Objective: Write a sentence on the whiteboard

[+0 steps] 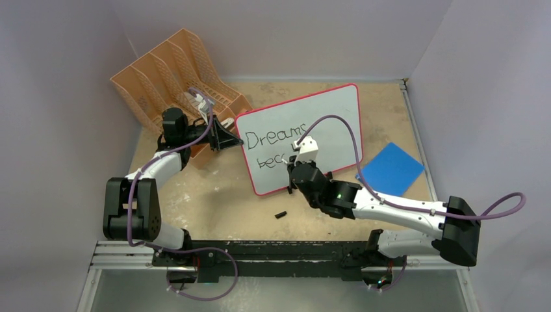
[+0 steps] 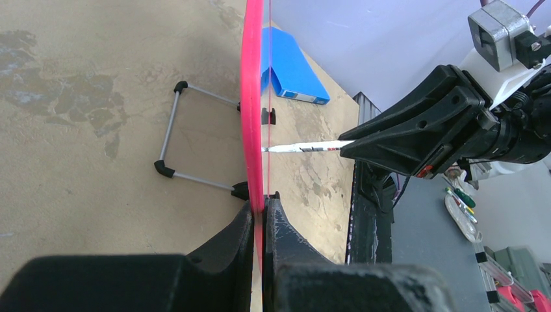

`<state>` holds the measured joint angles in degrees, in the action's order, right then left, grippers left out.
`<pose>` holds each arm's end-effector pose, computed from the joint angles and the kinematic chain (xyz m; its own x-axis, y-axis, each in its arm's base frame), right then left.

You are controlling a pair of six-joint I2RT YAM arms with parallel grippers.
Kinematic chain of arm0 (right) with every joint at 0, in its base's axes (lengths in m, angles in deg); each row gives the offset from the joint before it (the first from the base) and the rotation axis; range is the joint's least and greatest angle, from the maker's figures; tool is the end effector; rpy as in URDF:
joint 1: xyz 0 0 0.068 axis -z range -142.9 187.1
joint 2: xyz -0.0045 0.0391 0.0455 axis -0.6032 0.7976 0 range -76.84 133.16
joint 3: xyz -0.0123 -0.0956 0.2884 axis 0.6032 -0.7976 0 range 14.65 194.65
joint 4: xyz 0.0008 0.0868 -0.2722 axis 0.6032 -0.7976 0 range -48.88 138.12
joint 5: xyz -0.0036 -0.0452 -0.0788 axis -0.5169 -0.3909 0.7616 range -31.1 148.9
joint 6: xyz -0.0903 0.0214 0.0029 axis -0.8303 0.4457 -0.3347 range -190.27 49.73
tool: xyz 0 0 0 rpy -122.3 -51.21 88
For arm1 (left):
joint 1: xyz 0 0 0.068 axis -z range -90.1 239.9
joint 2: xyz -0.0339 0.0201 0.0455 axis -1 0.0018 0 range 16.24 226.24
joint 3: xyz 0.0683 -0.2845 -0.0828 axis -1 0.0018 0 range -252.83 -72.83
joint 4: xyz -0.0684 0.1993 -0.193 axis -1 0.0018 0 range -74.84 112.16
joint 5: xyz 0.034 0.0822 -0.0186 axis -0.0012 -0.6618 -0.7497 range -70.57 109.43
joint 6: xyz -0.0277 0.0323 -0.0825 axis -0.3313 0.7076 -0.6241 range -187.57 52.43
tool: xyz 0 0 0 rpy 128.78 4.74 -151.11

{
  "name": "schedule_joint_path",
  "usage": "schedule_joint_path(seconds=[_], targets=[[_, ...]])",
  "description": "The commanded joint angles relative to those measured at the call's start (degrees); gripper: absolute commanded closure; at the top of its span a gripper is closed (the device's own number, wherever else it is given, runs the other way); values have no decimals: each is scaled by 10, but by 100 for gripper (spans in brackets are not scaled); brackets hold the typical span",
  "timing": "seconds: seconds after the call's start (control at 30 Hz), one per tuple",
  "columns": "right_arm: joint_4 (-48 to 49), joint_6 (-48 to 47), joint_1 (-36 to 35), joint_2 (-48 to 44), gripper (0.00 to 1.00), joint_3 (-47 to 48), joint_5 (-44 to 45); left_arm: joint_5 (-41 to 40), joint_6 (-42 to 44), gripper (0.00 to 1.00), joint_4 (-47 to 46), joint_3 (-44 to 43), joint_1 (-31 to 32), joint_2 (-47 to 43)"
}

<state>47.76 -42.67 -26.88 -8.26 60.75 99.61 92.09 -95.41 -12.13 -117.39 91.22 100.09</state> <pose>0.1857 0.2560 0.2879 -0.3443 0.0953 -0.9340 -0.2912 0.9349 0.2027 0.3307 -0.0874 0.2624 -0.6231 -0.1248 -0.7721 0.7343 0.2465 -0.6324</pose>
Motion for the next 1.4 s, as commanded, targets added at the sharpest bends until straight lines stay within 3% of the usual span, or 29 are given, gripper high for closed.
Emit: schedule_joint_path(seconds=[0.0,0.7,1.37], targets=[[-22,11,4,-3,100,-6,6,11,16,100,-8,-15,5,-15],[-51,24,17,-14,100,-6,36,11,17,100,-8,-15,5,-15],[-1,-2,25,-16,100,5,58,12,17,100,-8,-16,5,-15]])
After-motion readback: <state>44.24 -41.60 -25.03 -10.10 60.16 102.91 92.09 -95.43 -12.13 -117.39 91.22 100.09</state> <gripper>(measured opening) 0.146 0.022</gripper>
